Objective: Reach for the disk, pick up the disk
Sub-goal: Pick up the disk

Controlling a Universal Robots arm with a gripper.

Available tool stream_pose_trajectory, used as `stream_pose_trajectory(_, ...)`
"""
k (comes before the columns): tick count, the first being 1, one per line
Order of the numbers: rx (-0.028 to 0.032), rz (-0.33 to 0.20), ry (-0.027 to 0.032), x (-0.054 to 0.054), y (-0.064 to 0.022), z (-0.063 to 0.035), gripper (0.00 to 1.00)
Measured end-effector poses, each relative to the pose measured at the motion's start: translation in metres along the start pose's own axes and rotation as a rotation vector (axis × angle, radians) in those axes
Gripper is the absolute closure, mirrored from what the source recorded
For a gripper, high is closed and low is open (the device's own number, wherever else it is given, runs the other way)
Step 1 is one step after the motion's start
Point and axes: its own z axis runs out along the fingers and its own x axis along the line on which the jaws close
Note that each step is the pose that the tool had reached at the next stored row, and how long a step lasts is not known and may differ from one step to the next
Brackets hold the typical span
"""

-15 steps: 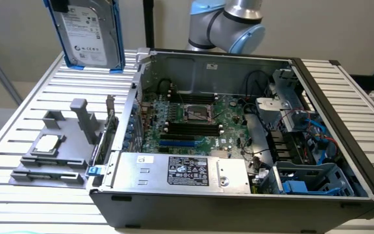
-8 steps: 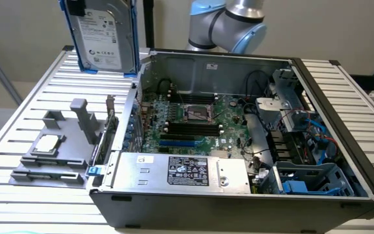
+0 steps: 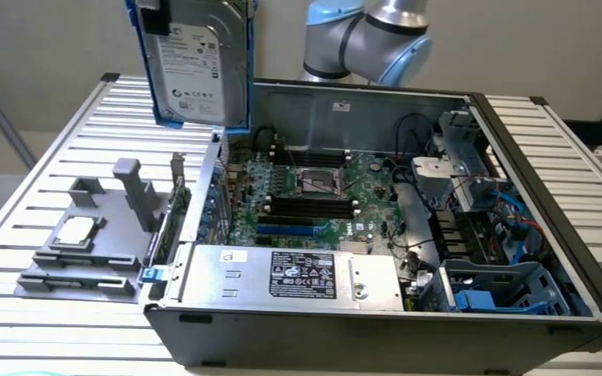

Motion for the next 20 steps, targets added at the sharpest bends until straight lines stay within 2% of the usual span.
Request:
stream_pose_trajectory(10,-0.0001,0.0,-0.0016,0.013,-0.0457,-0.0037,0.68)
stream_pose_trajectory(14,-0.0004,-0.001,-0.0091,0.018,-0.0641,-0.0052,0.68)
stream_pose_trajectory(20,-0.001,-0.002,-0.0281,0.025,-0.0916,-0.0073,0.68)
